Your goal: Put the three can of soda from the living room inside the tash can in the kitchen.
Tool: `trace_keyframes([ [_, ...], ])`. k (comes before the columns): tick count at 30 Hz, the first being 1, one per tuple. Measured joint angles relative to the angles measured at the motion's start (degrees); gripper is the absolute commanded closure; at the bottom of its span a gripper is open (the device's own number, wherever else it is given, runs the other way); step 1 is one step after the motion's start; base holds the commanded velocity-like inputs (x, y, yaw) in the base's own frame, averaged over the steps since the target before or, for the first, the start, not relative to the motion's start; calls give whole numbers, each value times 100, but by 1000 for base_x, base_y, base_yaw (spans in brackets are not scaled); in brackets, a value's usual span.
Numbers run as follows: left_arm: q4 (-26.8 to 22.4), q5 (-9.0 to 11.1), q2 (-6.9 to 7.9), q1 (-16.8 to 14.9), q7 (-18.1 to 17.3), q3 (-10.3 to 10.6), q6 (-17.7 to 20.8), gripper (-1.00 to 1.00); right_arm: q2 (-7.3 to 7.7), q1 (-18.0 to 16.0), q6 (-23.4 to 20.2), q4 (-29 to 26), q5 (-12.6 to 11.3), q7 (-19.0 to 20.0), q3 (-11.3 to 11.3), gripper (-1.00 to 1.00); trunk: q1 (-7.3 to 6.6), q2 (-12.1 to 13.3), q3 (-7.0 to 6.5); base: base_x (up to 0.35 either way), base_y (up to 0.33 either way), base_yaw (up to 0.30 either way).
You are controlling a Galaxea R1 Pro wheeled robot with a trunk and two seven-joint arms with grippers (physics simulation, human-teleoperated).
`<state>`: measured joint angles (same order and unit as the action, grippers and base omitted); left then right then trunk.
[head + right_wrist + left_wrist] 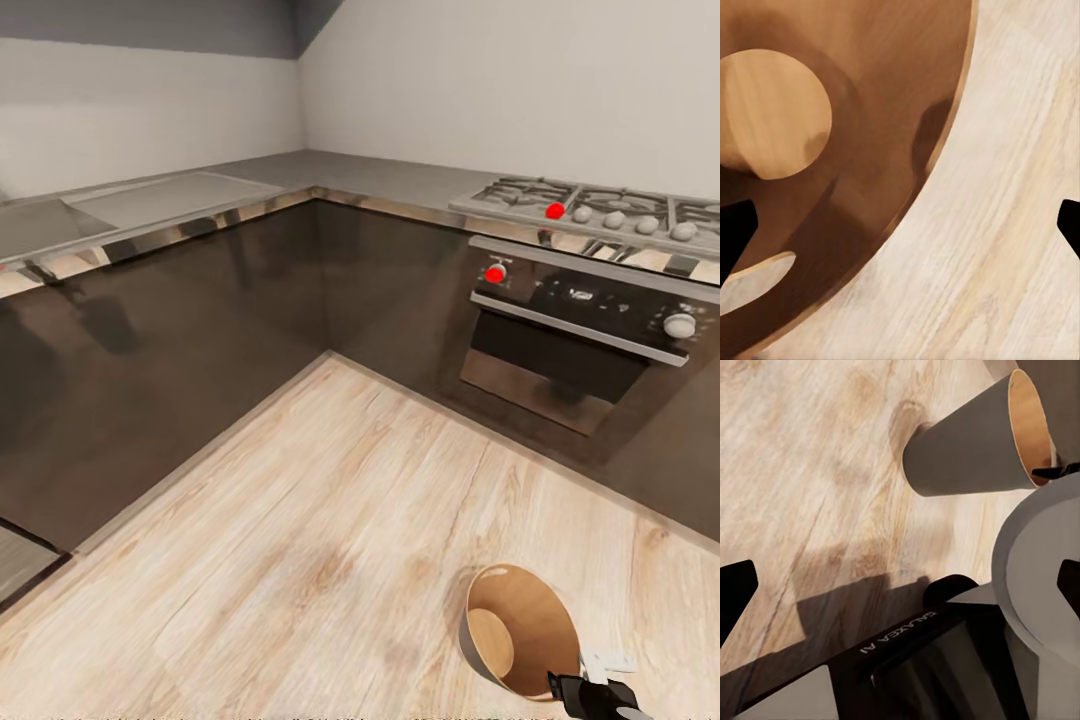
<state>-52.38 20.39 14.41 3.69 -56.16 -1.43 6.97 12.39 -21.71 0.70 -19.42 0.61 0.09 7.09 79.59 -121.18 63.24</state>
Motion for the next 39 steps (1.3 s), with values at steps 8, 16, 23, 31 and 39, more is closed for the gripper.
trace_keyframes([
  [8,-4,0,0,0,0,-1,6,-100,0,0,0,0,-1,0,1,-100,0,0,25,39,0,0],
  [16,-8,0,0,0,0,1,6,-100,0,0,0,0,-2,0,2,-100,0,0,28,82,0,0],
  [23,-9,0,0,0,0,0,7,-100,0,0,0,0,0,0,2,-100,0,0,49,10,0,0],
  [31,-9,0,0,0,0,1,7,-100,0,0,0,0,0,0,-2,-100,0,0,112,1,0,0],
  [39,-9,0,0,0,0,2,7,-100,0,0,0,0,0,0,0,-100,0,0,183,0,0,0],
])
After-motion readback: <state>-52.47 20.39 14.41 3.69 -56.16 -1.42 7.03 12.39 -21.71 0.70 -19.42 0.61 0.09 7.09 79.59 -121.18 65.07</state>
